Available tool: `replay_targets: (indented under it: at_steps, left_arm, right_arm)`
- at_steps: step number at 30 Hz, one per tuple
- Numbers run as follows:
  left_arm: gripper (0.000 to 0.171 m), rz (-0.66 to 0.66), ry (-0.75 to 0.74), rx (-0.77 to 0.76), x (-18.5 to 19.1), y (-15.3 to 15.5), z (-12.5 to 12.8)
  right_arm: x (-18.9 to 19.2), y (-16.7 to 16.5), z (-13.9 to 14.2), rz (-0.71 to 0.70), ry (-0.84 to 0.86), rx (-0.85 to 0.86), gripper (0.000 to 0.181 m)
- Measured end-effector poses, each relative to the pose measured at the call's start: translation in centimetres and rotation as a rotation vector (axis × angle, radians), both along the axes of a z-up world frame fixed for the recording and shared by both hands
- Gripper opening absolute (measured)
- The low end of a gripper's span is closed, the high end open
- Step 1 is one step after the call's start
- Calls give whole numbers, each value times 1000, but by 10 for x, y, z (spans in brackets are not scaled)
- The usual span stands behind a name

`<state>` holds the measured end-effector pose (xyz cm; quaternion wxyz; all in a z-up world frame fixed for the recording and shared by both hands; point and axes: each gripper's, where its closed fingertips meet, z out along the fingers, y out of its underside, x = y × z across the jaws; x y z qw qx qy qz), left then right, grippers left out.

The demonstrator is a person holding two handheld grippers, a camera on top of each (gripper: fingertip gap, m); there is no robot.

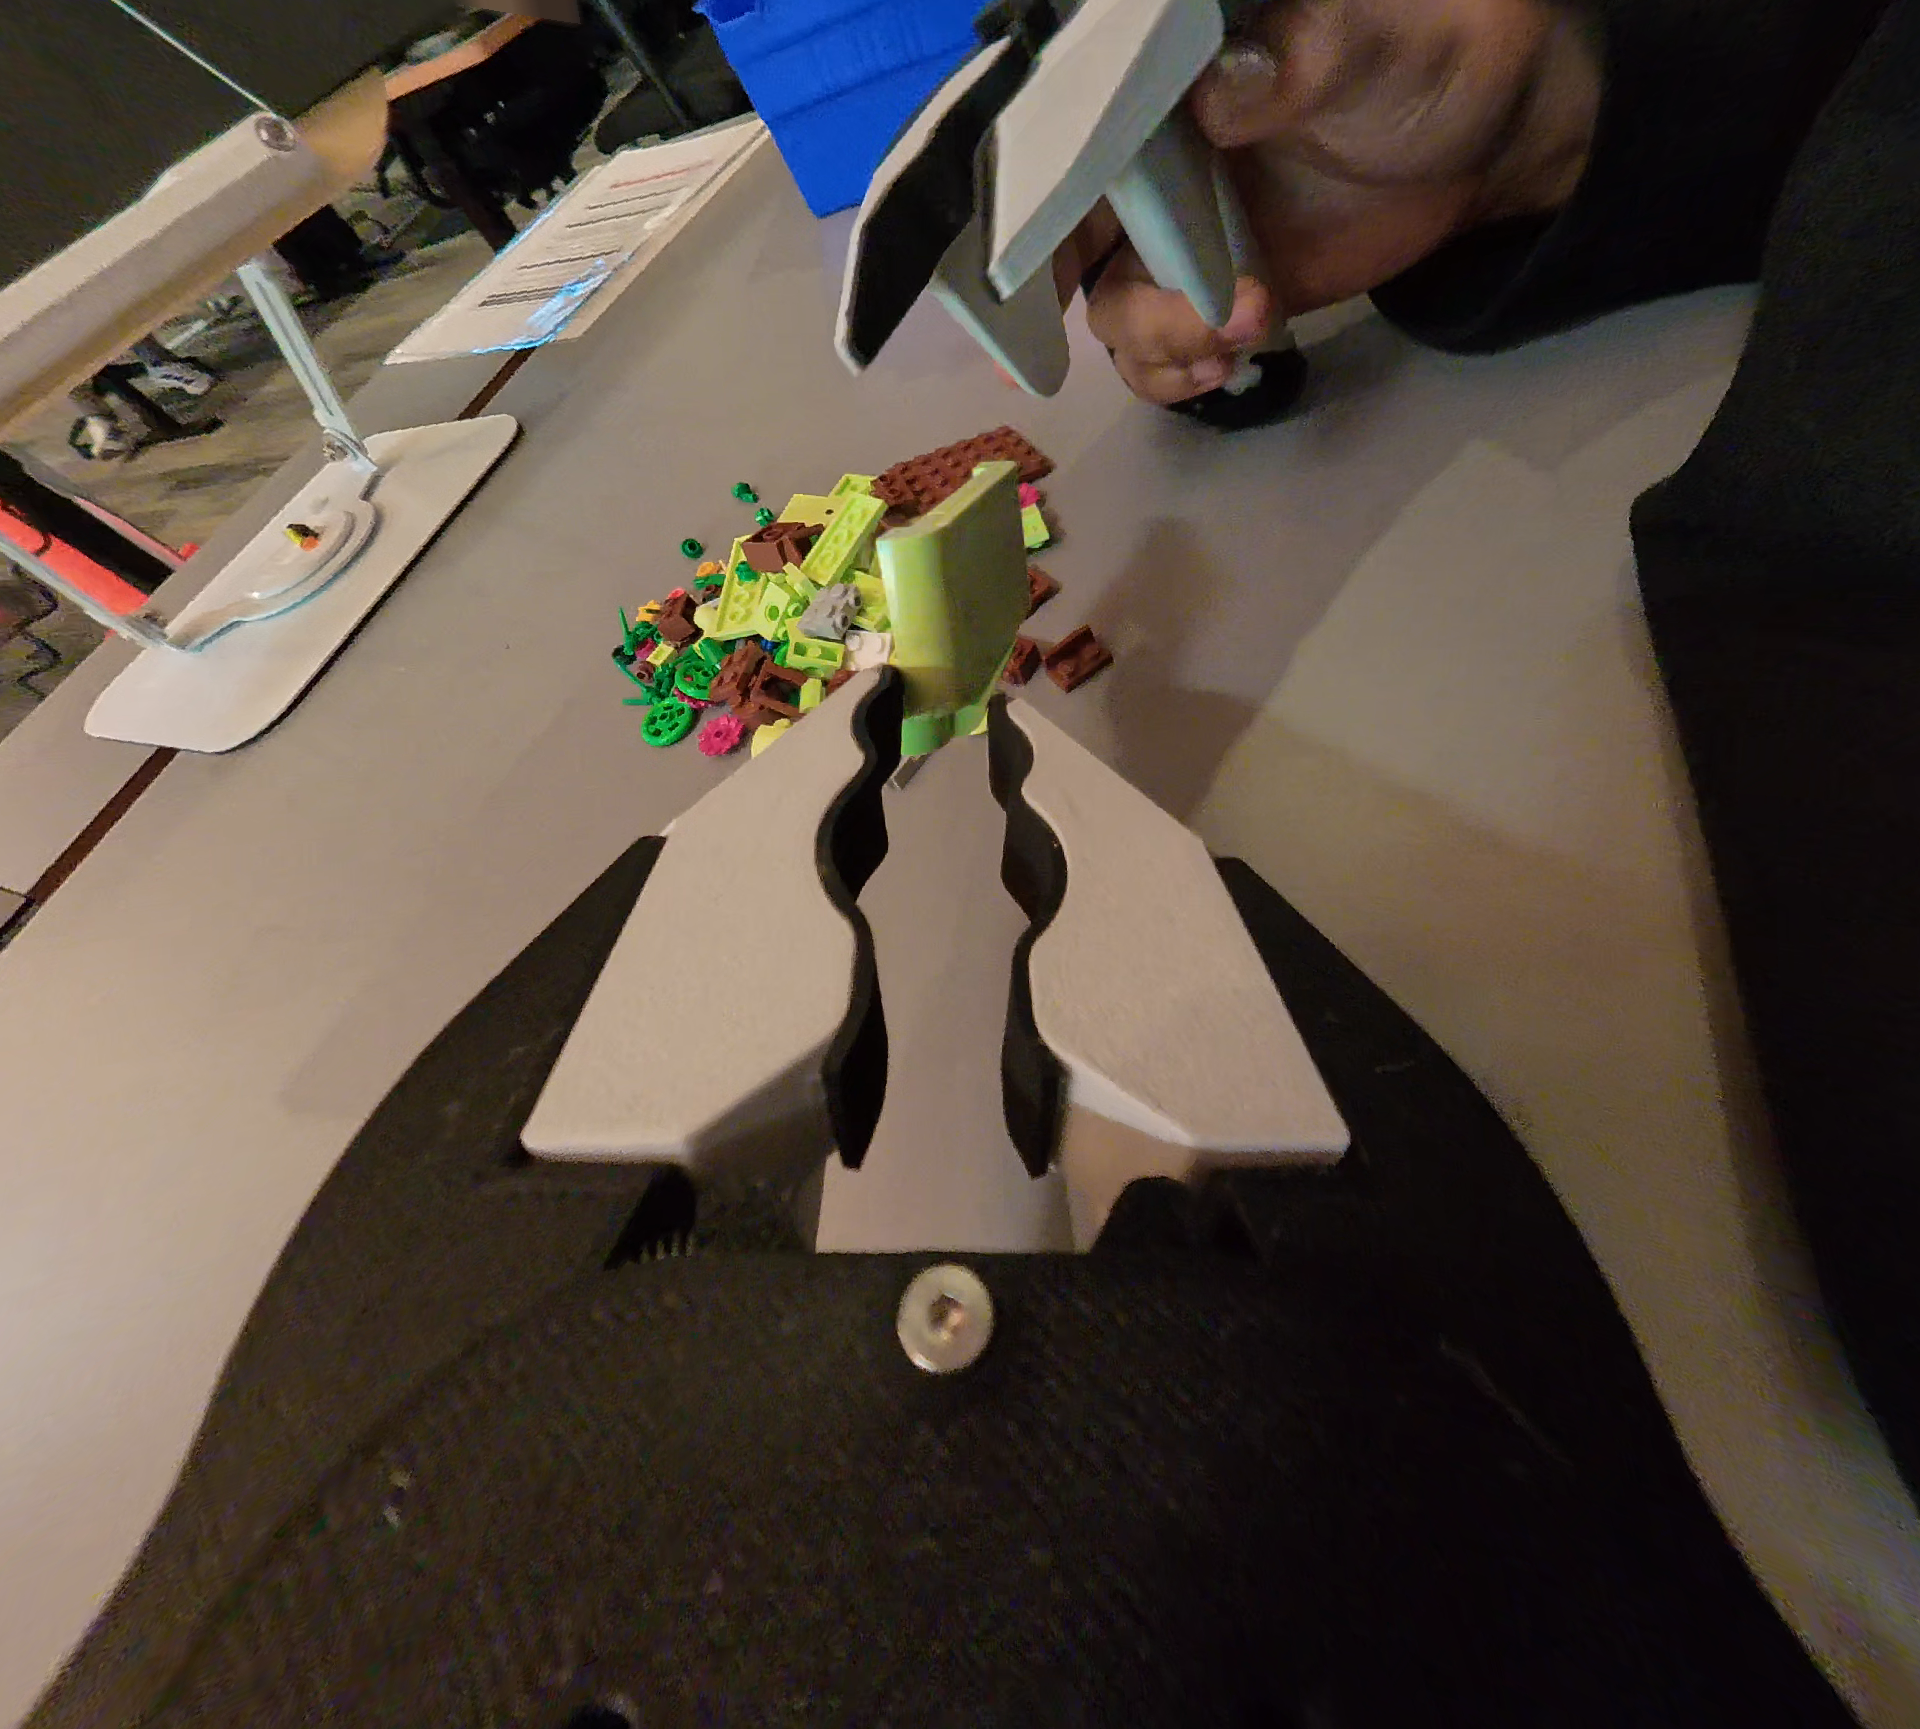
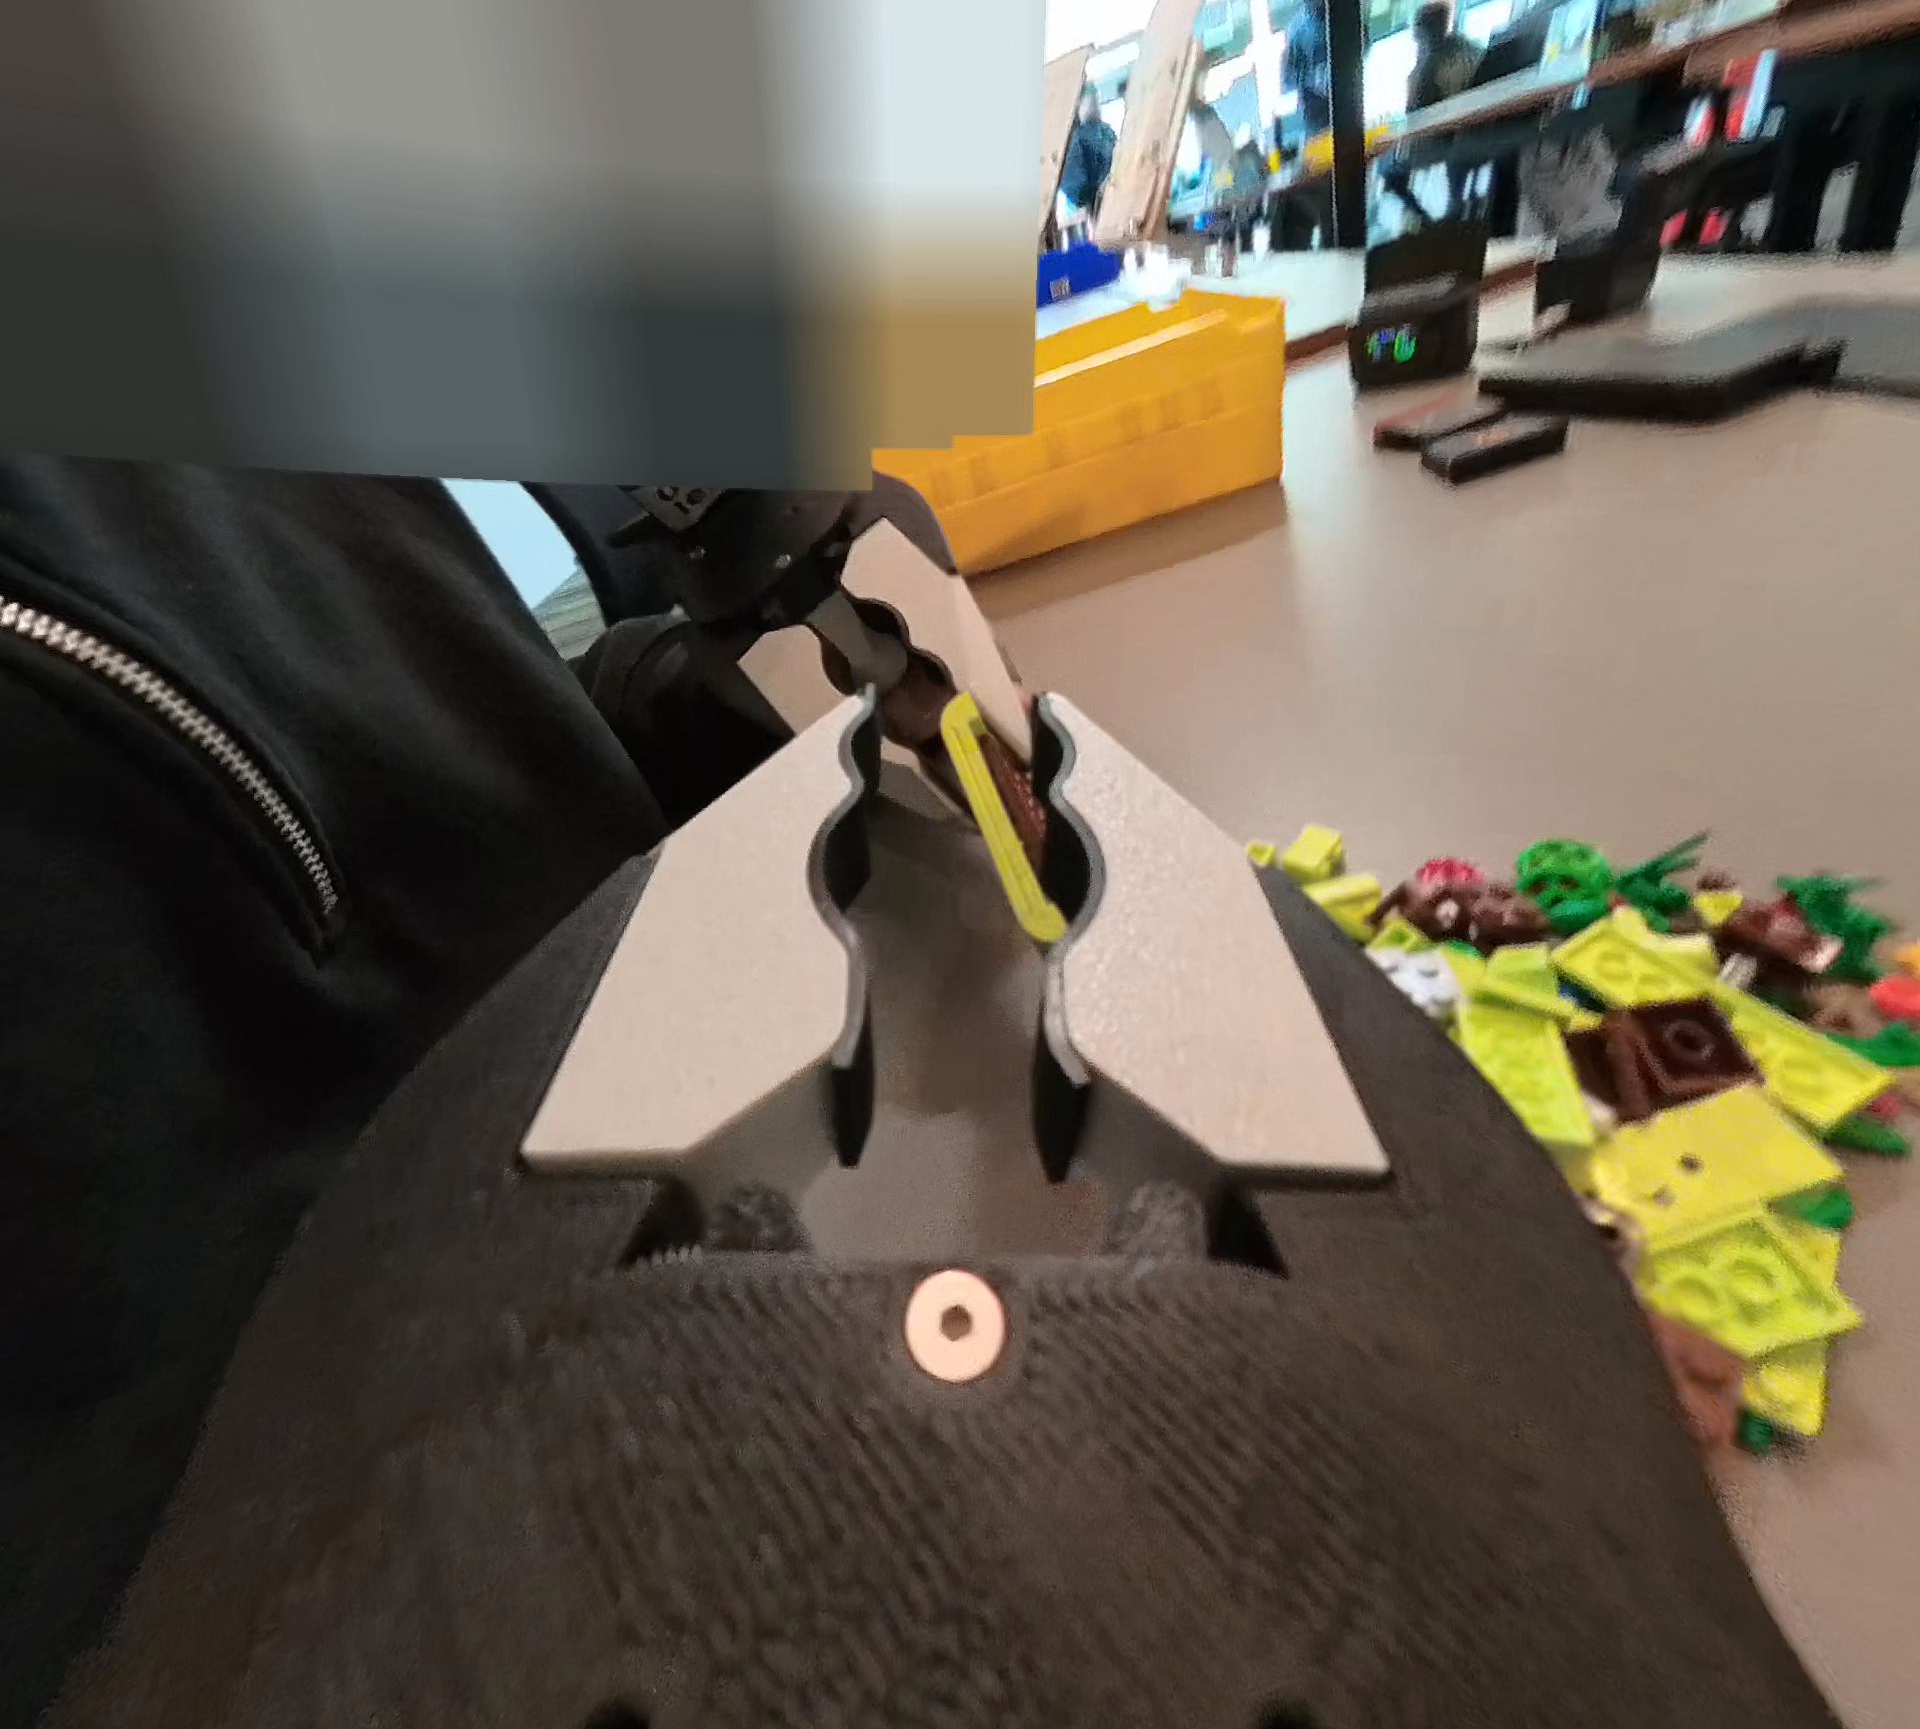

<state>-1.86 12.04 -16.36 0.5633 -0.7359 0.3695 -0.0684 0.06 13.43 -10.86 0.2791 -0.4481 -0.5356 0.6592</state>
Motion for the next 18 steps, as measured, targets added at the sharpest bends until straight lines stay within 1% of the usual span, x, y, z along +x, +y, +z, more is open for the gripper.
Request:
replay_targets:
  at_steps: [3, 5, 8, 12, 14, 16, 18]
  left_arm:
    - [12, -7, 45, -15, 1, 0, -6]
    - [12, 2, 107, -14, -1, 1, -13]
    - [12, -3, 191, 15, 0, 0, -20]
    - [12, -45, 213, 51, 5, -3, -19]
    - [12, -68, 235, 40, 7, -6, -23]
    - [13, -79, 267, 26, 7, -7, -28]
    - [13, -74, 303, 11, 5, -6, -34]
  right_arm:
    - [-1, -4, -15, 59, -142, -90, 29]
    - [-2, -8, -23, 83, -206, -113, 29]
    - [-3, -6, -28, 67, -236, -95, 30]
    - [-1, -1, -34, 60, -282, -103, 37]
    - [-1, -3, -39, 76, -314, -106, 36]
    - [-1, -10, -48, 101, -370, -82, 28]
    - [0, -19, -62, 129, -449, -21, 20]
